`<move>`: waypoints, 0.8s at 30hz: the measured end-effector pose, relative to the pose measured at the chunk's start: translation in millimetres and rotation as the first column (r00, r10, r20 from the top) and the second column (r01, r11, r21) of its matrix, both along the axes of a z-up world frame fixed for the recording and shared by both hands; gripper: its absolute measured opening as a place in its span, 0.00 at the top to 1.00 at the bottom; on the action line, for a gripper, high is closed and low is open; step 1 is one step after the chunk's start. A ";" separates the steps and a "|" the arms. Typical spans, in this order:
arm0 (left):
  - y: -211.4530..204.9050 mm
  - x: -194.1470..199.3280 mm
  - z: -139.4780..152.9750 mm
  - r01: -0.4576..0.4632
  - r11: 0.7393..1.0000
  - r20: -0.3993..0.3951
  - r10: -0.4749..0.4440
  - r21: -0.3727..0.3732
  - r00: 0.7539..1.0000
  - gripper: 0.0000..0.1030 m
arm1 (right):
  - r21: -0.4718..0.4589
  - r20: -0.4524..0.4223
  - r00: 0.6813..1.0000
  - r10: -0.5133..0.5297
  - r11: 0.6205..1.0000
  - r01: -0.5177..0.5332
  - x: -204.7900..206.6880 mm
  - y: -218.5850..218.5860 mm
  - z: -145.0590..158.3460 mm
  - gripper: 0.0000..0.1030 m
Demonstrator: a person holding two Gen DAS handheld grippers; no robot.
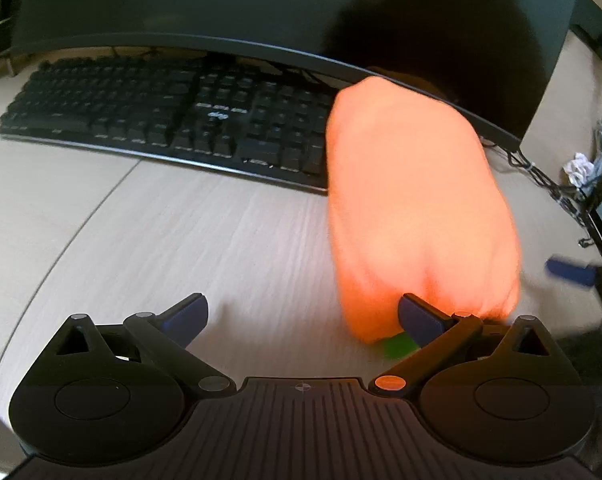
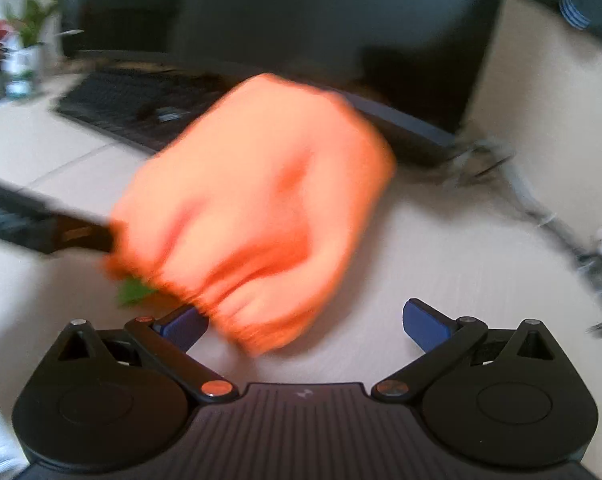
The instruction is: Fold clothes
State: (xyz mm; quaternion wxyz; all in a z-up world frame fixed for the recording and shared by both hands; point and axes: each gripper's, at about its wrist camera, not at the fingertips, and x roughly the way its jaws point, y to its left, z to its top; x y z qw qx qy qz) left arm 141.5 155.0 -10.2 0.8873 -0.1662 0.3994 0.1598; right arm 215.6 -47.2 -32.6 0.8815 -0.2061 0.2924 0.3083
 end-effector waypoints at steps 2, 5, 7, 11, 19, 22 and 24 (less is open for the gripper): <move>0.6 0.2 -3.0 -0.003 1.000 -0.015 0.003 0.003 1.000 0.00 | 0.048 0.036 0.997 -0.069 0.997 0.068 4.3 -5.6 10.2 0.00; 6.2 3.2 -11.3 -0.033 0.999 -0.038 0.032 -0.025 0.999 0.00 | 0.064 0.065 0.994 -0.089 0.994 0.085 7.9 -10.7 17.0 0.00; 8.6 4.4 -12.1 -0.025 0.998 -0.030 0.023 -0.059 0.999 0.00 | 0.053 0.043 0.997 -0.064 0.997 0.062 10.7 -11.2 14.4 0.00; 2.1 1.3 1.4 0.110 0.990 0.053 -0.106 -0.082 0.993 0.00 | 0.084 -0.031 0.999 -0.028 0.996 0.031 11.2 -20.0 12.9 0.00; -9.1 23.6 9.7 0.281 0.955 0.142 -0.267 -0.095 0.953 0.00 | 0.320 -0.145 0.986 -0.086 0.939 0.129 29.0 -61.6 33.7 0.00; 16.1 27.7 13.2 0.256 0.917 0.249 -0.183 -0.304 0.951 0.00 | 0.457 -0.289 0.957 -0.031 0.874 0.166 54.6 -64.3 37.0 0.01; 25.0 40.9 10.9 0.194 0.910 0.243 -0.107 -0.367 0.964 0.00 | 0.506 -0.349 0.937 -0.010 0.840 0.198 71.9 -56.6 32.9 0.16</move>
